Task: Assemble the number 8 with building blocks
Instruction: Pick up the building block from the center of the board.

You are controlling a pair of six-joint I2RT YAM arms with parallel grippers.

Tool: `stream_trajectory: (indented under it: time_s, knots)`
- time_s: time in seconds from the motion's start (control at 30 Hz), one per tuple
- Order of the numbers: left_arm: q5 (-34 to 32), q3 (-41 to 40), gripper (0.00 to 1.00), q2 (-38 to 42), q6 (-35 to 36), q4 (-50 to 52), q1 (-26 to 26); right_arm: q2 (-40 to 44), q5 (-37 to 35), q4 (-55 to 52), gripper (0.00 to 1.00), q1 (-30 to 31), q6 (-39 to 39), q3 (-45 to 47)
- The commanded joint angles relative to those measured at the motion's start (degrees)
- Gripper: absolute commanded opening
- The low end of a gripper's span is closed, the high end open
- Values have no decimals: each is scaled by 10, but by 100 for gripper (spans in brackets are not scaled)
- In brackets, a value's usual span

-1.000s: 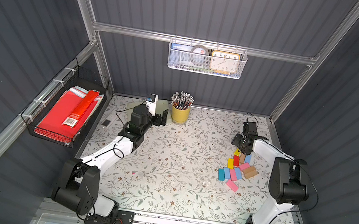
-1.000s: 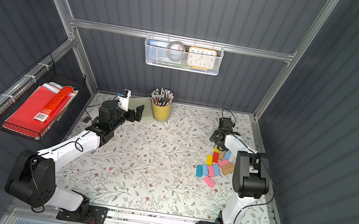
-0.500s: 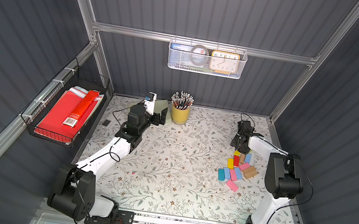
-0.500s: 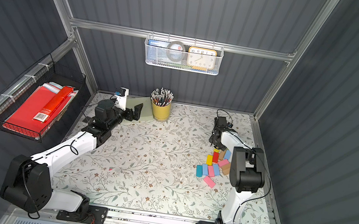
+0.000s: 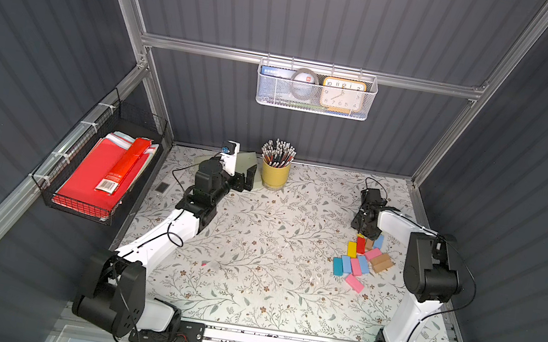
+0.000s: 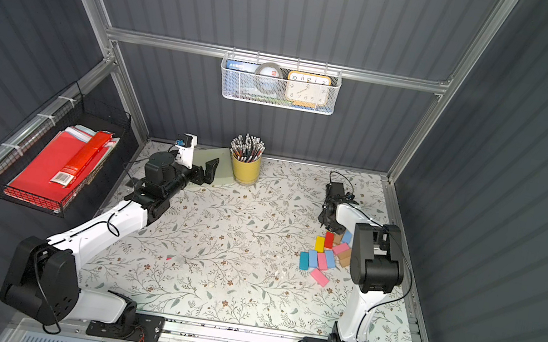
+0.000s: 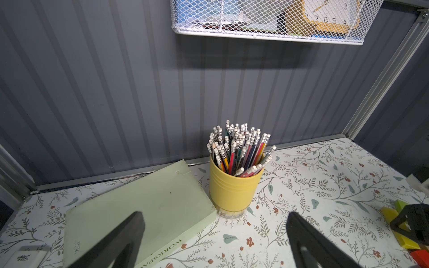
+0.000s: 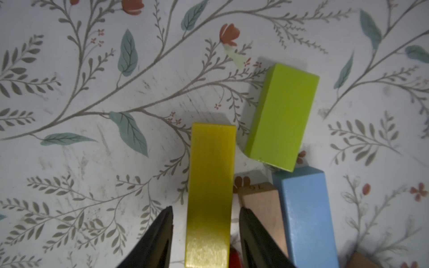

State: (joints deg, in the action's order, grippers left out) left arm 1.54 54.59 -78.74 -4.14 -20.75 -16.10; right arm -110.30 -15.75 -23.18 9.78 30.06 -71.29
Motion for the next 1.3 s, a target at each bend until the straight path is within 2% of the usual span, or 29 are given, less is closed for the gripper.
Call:
stream_trajectory:
  time_s: [0.0, 0.23, 0.43, 0.57, 0.7, 0.77, 0.97, 1.03, 1.1, 1.2, 1.27]
  knots:
    - [10, 4, 99, 16, -6, 10, -1, -10, -7, 2, 51, 0, 5, 14]
    - [9, 6, 99, 13, -5, 12, -1, -26, -5, 8, 45, -2, 0, 17]
    - [4, 5, 99, 13, -4, 13, -1, -15, -2, 14, 29, -1, -9, 12]
    - [0, 6, 99, 13, -4, 14, -1, 12, -1, 21, 22, 16, -56, 0]
    - [-1, 3, 99, 17, -7, 28, -1, 42, -25, 34, 19, 78, -149, -28]
    - [-9, 6, 100, 17, -24, 35, -1, 52, -16, 37, 16, 113, -216, -48]
    - [-87, 29, 99, 12, -42, 91, 3, 51, 31, 24, 17, 241, -451, -120]
    - [-95, 40, 99, 10, -58, 111, 20, 47, 54, 32, 18, 275, -517, -129]
    - [-74, 39, 99, 12, -84, 116, 57, 42, 95, 48, 17, 300, -591, -128]
    - [-41, 27, 99, 14, -119, 110, 105, 35, 144, 80, 17, 323, -650, -130]
    - [-45, 23, 99, 14, -123, 109, 109, 21, 176, 91, 19, 331, -673, -140]
